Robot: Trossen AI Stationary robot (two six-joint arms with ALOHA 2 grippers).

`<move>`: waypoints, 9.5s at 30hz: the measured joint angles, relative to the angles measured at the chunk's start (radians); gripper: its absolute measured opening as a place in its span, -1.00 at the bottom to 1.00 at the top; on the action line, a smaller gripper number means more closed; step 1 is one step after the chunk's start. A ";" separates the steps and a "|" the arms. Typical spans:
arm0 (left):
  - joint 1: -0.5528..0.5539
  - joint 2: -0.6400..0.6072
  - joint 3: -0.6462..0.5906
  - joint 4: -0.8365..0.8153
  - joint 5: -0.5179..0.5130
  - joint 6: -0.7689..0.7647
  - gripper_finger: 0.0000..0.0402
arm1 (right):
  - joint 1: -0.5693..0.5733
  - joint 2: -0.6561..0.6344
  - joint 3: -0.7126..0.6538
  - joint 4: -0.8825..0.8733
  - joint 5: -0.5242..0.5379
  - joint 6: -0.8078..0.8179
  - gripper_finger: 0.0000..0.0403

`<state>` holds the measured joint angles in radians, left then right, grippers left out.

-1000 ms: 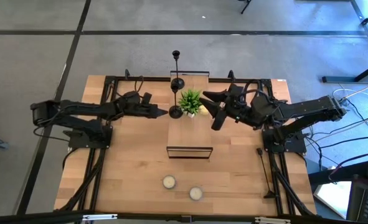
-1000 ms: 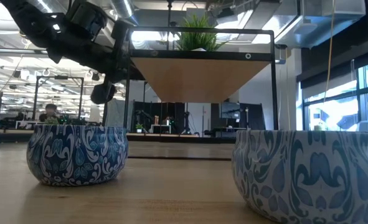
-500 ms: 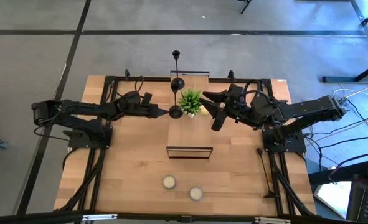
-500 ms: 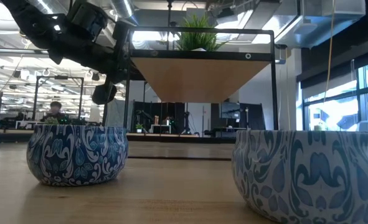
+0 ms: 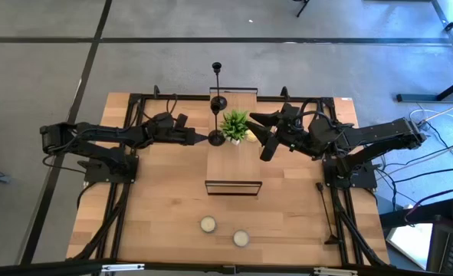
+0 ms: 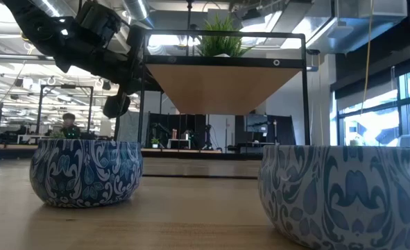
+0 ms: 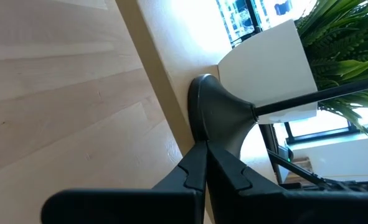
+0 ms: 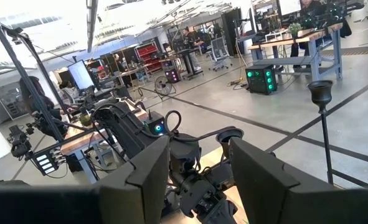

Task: Pick & Place candle stick holders
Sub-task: Put the left candle holder on the shelf, then put the left blue scented candle on the shelf

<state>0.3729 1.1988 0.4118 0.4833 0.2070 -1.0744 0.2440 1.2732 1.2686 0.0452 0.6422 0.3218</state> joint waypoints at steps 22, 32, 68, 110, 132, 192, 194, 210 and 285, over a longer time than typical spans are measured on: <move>0.000 0.000 0.000 0.007 -0.002 0.005 -0.99 | 0.000 0.000 0.000 0.000 0.000 -0.016 -0.15; 0.000 0.012 0.000 0.015 -0.002 0.006 -0.99 | 0.000 0.000 0.000 0.000 -0.002 -0.016 -0.15; -0.107 -0.276 0.105 -0.094 -0.182 0.113 -0.99 | -0.039 -0.118 0.000 0.089 -0.300 -0.083 -0.15; -1.060 -0.102 0.143 -0.229 -0.643 0.012 -0.99 | 0.479 0.146 0.000 -0.171 -0.175 0.467 -0.15; -1.107 0.453 0.779 -1.104 -0.535 -0.120 -0.98 | 0.610 0.146 0.000 -0.392 -0.200 0.600 -0.15; -0.914 0.650 0.779 -1.039 -0.321 -0.247 -0.98 | 0.613 0.146 0.000 -0.400 -0.119 0.632 -0.15; -0.914 0.650 0.779 -1.038 -0.327 -0.257 -0.99 | 0.613 0.146 0.000 -0.400 -0.120 0.632 -0.15; -0.944 0.597 1.007 -1.064 -0.455 -0.230 -0.99 | 0.613 0.146 0.000 -0.516 -0.119 0.605 -0.07; -0.855 0.599 1.288 -1.082 -0.521 -0.003 -0.99 | 0.419 0.303 0.000 -0.284 -0.206 0.477 0.80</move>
<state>-0.4816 1.7977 1.7000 -0.5990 -0.3141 -1.0779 0.6634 1.5764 1.2690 -0.2390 0.4363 0.7990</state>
